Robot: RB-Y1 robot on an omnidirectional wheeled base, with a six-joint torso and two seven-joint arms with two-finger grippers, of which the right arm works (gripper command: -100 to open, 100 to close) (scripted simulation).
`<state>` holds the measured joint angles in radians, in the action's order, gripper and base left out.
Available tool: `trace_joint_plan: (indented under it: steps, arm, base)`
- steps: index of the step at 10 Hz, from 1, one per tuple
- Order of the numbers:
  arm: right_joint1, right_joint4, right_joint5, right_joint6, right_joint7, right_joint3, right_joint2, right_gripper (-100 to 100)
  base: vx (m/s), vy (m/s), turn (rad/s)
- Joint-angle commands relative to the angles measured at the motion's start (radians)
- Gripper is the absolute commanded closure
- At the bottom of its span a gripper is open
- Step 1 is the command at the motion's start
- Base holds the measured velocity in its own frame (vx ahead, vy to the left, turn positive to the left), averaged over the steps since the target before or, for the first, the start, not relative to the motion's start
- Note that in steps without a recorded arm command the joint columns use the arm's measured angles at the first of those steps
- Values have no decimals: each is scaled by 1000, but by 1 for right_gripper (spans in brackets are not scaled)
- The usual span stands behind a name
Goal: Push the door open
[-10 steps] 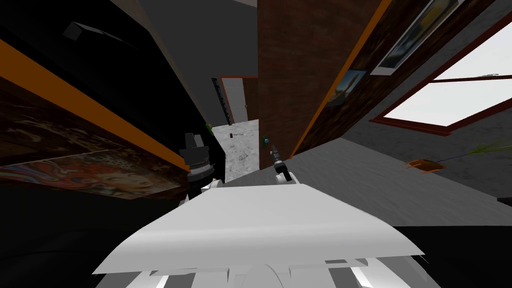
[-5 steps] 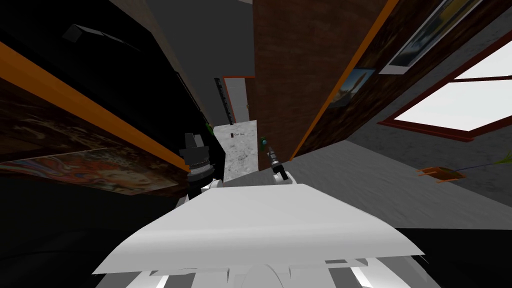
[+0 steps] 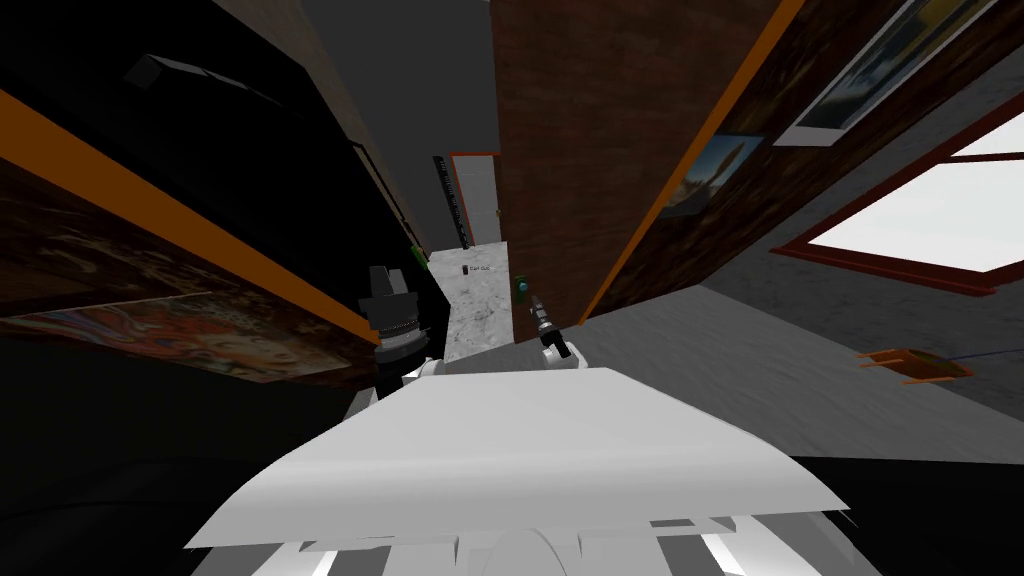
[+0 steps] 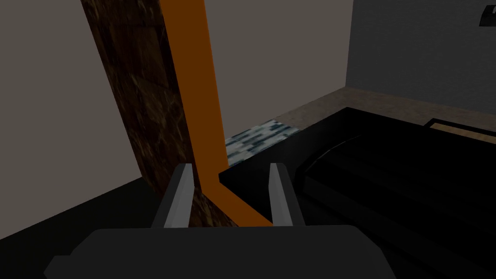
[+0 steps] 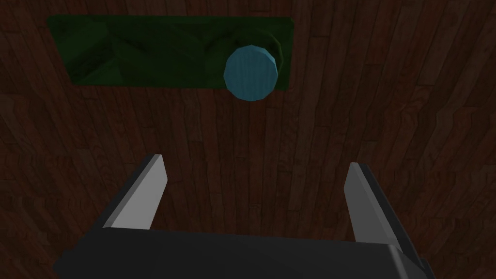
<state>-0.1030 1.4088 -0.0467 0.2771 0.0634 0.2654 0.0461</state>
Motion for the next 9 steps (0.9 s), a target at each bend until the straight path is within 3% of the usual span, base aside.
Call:
trace_joint_plan:
  steps: [1,5,9]
  arm:
    - [0,0,0,0,0,0,0,-100]
    - [22,-30,2,6,-3,-14,7,-100]
    - [41,-56,4,12,-5,-27,-12,-100]
  base:
    - [26,-65,24]
    - [166,45,21]
    - [183,54,21]
